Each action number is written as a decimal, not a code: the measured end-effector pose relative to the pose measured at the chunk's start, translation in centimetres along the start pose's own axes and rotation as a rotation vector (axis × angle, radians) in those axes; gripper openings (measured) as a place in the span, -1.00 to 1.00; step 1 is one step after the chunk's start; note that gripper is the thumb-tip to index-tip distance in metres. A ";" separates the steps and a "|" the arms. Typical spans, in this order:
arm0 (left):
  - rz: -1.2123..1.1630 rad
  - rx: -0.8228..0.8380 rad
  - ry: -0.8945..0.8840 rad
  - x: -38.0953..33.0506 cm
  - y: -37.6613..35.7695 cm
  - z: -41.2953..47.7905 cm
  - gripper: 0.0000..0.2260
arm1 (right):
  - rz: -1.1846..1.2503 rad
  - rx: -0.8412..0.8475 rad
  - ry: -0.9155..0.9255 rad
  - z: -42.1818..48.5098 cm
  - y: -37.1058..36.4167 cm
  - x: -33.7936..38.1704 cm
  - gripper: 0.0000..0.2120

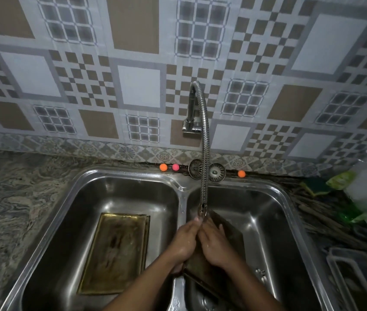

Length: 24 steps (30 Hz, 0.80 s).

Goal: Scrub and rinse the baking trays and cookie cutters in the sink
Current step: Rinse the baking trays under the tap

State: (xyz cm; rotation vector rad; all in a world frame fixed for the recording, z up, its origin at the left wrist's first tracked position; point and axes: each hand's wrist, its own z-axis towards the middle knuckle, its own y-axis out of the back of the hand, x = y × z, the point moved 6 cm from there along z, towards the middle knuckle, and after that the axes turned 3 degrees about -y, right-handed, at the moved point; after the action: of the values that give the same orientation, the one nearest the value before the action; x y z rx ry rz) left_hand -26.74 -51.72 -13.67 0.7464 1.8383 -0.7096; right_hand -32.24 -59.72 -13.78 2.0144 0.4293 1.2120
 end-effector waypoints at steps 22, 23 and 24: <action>0.152 -0.288 -0.179 -0.7 1.5 2.0 -0.60 | 0.051 -0.219 -0.306 -2.9 -0.1 -5.9 -0.04; 0.138 -0.285 -0.167 -0.6 1.4 2.0 -0.60 | 0.094 -0.223 -0.406 -2.5 0.2 -7.8 0.03; 0.129 -0.270 -0.148 -0.3 1.3 1.9 -0.61 | 0.109 -0.230 -0.469 -2.3 0.7 -9.0 0.04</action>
State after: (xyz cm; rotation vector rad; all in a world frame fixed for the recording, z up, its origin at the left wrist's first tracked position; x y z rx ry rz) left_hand -24.62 -52.36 -14.18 0.6119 1.6924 -0.4112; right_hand -38.75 -64.69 -18.19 2.0535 -0.0479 0.7696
